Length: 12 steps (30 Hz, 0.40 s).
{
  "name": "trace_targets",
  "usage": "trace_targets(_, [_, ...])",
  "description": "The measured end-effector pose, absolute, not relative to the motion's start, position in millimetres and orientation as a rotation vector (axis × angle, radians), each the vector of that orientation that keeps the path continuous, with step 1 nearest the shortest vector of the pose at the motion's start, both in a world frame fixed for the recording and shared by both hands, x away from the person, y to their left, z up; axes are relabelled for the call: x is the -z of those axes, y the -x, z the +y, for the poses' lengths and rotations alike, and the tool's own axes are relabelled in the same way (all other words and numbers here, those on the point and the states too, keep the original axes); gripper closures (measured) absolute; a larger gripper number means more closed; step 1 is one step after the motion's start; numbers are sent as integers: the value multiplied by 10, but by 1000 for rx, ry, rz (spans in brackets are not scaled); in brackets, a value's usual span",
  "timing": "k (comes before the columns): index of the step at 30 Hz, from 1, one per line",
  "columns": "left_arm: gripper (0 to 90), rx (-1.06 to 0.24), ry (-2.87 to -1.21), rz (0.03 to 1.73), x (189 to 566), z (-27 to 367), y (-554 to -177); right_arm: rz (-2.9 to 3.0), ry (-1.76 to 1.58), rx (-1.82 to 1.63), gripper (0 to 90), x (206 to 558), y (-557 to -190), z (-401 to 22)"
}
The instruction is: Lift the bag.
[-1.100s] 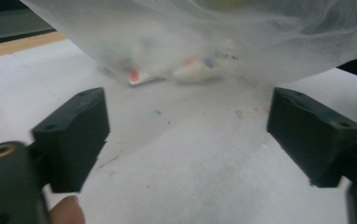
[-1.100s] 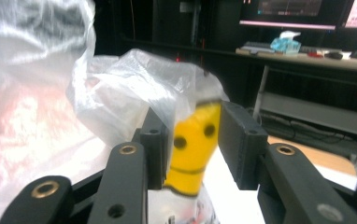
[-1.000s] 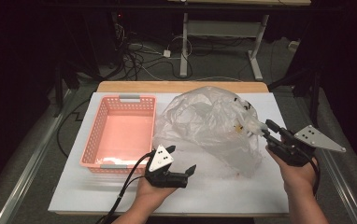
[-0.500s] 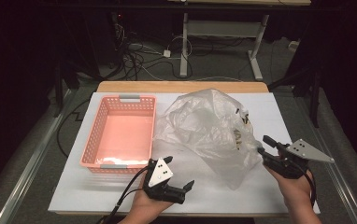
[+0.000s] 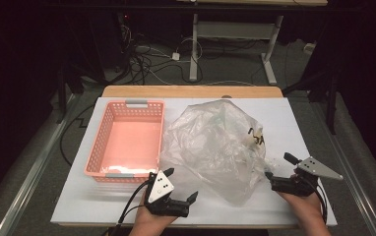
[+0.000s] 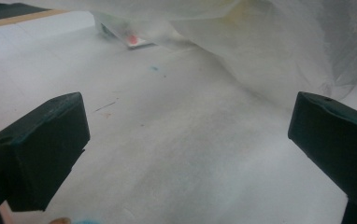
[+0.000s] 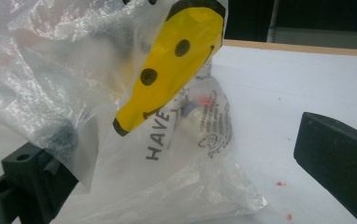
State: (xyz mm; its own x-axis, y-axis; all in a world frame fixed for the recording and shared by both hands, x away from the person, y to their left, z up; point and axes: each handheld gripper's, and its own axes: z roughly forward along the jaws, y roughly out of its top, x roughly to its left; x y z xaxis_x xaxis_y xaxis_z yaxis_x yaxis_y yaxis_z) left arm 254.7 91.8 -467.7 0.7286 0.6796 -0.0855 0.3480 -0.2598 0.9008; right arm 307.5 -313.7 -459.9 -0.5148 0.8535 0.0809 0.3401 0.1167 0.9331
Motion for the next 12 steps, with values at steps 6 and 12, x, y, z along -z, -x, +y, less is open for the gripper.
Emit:
trace_targets(6, [0,-398,-1878,794,4662,914,-2548,1923,-1147,-1377,0,4632,-3069,-3110])
trace_targets(12, [0,-400,-1875,800,4666,920,-2550,1922,-1149,-1385,0,4633,-3065,-3124])
